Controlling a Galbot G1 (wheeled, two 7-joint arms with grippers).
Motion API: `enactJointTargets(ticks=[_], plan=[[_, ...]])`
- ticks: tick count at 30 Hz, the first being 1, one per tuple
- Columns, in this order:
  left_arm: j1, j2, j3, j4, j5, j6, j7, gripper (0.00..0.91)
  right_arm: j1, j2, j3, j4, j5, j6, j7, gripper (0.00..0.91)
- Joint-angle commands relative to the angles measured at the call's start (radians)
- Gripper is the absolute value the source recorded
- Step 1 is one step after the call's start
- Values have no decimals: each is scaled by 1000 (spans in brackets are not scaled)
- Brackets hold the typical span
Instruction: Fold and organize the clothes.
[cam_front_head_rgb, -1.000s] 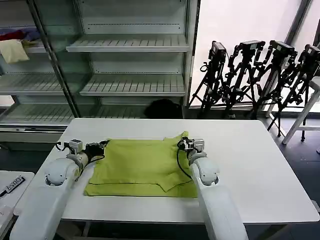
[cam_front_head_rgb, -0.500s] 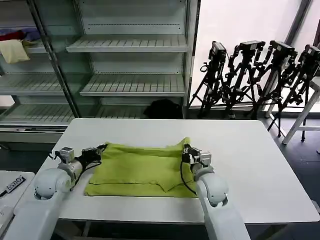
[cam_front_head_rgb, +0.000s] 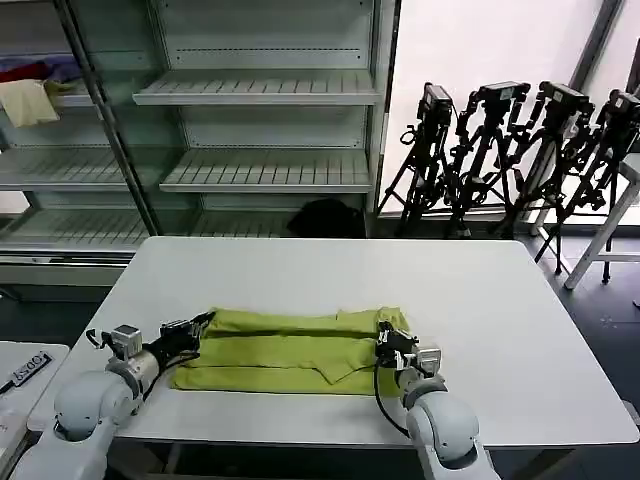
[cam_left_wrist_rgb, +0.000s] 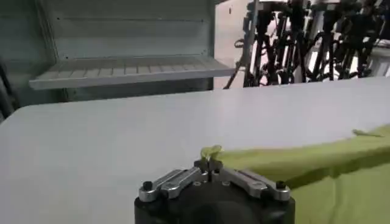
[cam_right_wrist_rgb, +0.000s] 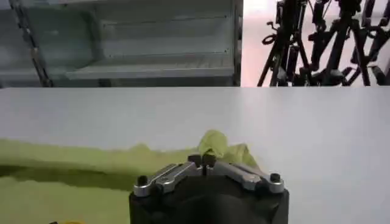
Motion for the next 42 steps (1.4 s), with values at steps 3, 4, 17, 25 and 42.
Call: enactJointTargets(ticks=[3,4,17,25,42], plan=[[74,4,-21,-43,51,-13,12,10,-72,-5,6,74,-16,1,-12,0],[76,4,-22,-46,62,-14,13,10,-76,-4,6,79,-21,1,-13,0],[105,-9,-23,-73,143,-11,5,40,-92,8,4,59,-139,2,-17,907],[114,-29,-24,-99,144,-13,-23,907,-102,19,-22,52,-372,17,9,907],[156,-182,-66,-230,66,-50,-321,907,-89,35,56,195,-122,118,52,907]])
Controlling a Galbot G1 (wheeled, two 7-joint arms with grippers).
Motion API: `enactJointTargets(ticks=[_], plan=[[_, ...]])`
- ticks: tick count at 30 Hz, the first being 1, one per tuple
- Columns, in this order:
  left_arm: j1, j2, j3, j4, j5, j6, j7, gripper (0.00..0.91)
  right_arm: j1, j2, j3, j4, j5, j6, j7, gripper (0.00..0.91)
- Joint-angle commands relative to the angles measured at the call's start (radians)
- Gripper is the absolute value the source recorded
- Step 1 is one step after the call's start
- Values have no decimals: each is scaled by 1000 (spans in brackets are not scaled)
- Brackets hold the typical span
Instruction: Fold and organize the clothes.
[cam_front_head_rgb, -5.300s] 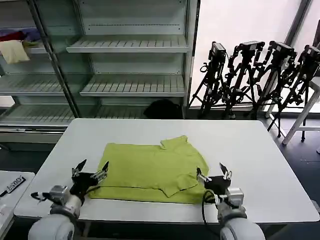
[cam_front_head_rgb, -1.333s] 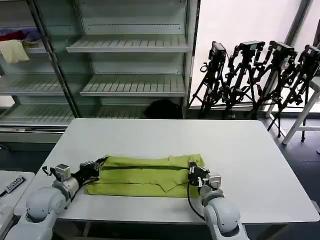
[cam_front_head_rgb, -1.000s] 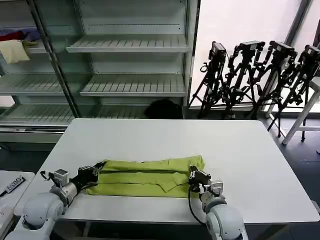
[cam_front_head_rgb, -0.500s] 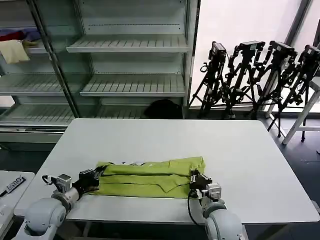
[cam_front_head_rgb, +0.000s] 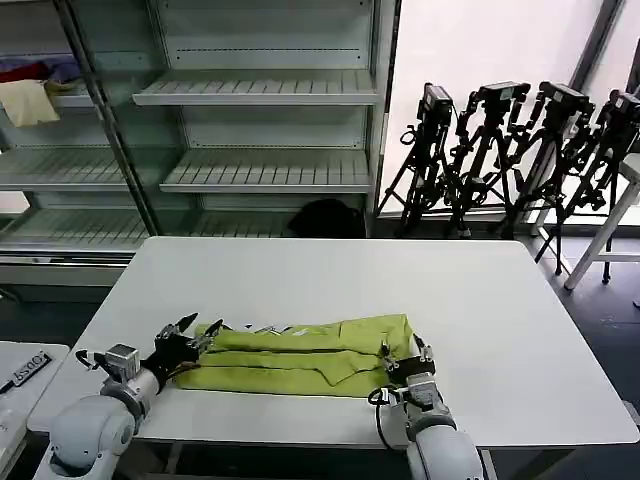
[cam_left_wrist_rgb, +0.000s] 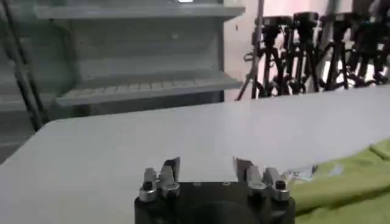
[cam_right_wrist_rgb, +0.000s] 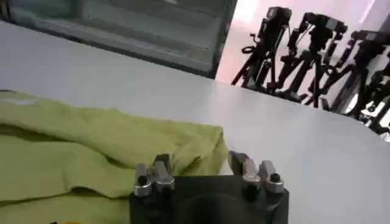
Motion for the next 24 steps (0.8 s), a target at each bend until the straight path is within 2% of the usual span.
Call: enactJointTargets(ticks=[1,10,21,24], plan=[[64,-97,-8,-57,30,-38,-189,907,24,0,68,124,243,74,20,907],[116,-177,17,-29,56,-52,-241,907,91,-40,190,168,376,13,14,907],[119,-200,21,6,53,-43,-256,907,86,-39,203,150,377,14,-7,907],[122,-207,21,13,47,-43,-257,736,83,-39,204,147,373,17,-11,907]])
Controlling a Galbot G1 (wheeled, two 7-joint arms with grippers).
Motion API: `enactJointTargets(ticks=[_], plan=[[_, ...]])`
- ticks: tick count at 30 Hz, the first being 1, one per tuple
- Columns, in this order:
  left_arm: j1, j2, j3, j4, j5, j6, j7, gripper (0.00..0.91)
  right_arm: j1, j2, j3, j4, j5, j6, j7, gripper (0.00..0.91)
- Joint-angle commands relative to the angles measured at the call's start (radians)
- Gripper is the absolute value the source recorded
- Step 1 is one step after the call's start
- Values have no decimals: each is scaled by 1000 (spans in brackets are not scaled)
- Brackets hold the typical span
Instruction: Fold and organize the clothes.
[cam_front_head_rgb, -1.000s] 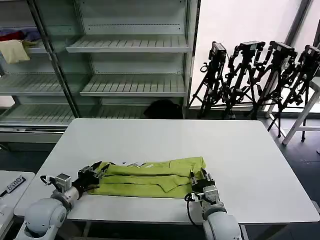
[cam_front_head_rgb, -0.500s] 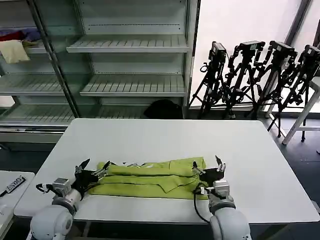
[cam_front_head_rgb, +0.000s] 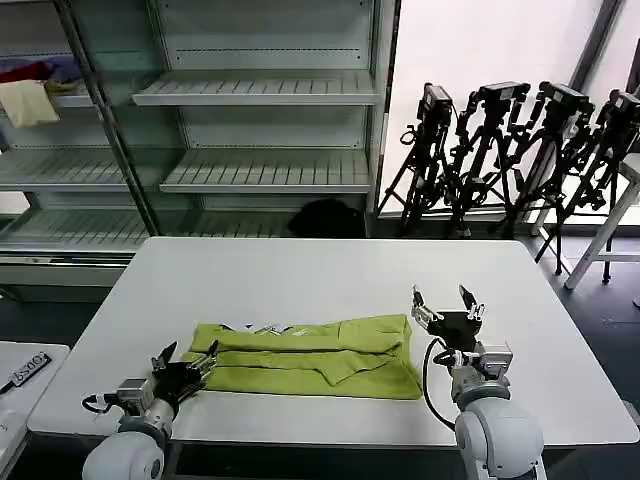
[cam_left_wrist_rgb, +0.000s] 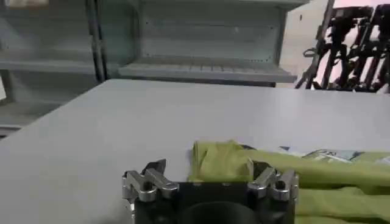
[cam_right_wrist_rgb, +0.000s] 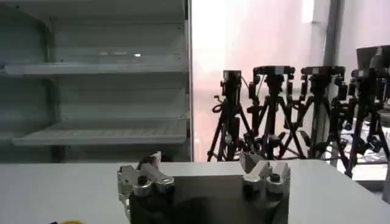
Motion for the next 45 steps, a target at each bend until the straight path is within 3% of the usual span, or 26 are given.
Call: enactJointTargets(ticks=[1,2,4,7,20,29,35,45], plan=[[15,-30,4,11,-1,-4,-34,554,11,-4,37,17,54,-1,-4,907],[16,-33,5,10,-9,0,-35,322,11,-4,37,16,54,-1,-4,907],[18,-35,7,8,-19,3,-35,101,11,-4,41,13,54,-1,-2,907],[19,-39,12,5,-32,13,-32,30,9,-4,43,13,53,-3,-2,907],[-10,-54,34,10,-57,37,-37,0,-10,1,42,12,48,-1,-3,907],[-17,-35,-5,-3,62,-71,13,0,-5,-10,51,1,49,-2,-5,907],[-31,53,-159,10,172,-134,120,0,-3,-15,59,-19,50,1,-7,907],[-118,305,-354,103,298,-177,217,0,-28,-11,74,-31,51,17,-16,907]])
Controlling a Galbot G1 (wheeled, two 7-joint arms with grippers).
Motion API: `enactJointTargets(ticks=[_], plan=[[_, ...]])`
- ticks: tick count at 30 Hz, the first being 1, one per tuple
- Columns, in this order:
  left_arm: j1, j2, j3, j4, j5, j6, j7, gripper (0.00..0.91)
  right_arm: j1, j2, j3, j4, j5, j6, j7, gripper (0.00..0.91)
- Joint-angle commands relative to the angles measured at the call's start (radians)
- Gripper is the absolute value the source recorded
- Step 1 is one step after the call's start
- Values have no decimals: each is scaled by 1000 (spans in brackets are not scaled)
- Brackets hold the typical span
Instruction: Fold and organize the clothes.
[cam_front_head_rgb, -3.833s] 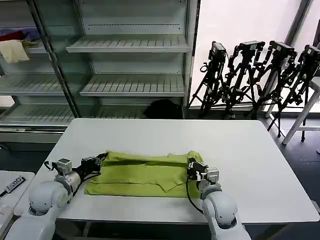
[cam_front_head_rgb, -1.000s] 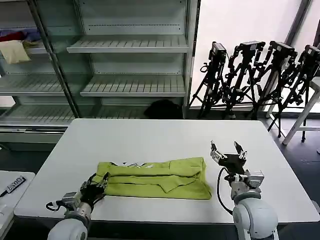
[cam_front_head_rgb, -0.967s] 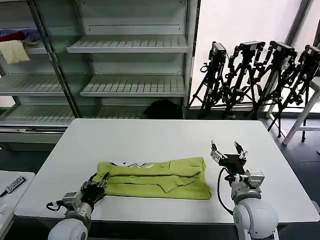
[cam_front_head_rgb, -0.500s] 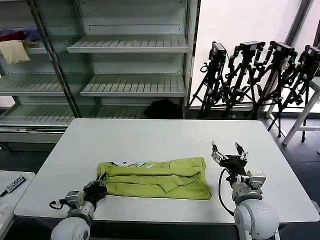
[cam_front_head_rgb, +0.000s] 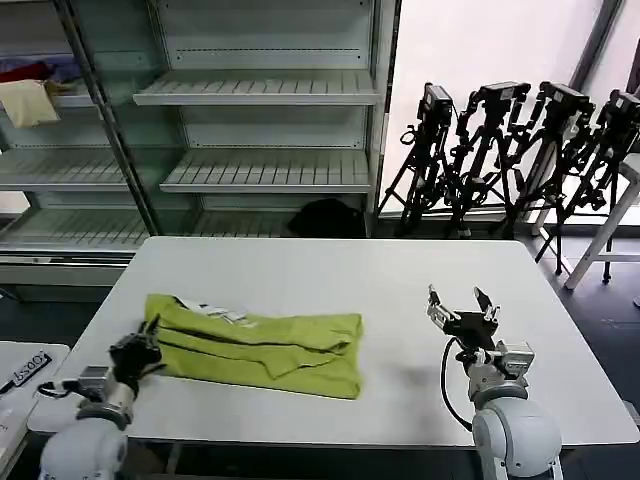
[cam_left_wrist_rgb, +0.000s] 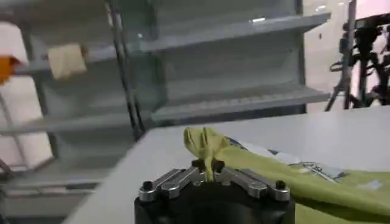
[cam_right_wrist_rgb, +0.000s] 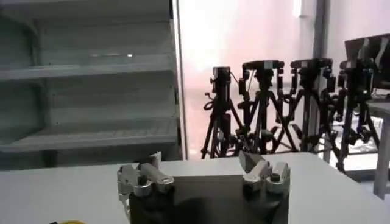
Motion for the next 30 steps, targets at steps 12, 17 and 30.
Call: enactJointTargets(ticks=[12,17,30], plan=[[-33,80,32,-168,245,-2,104,0,-33,4,34,-5,-1,11,1,907],[18,5,263,-221,277,10,69,0,-40,4,44,-5,-6,8,3,907],[6,-54,453,-184,301,68,59,0,-46,13,44,-16,-8,11,1,907]])
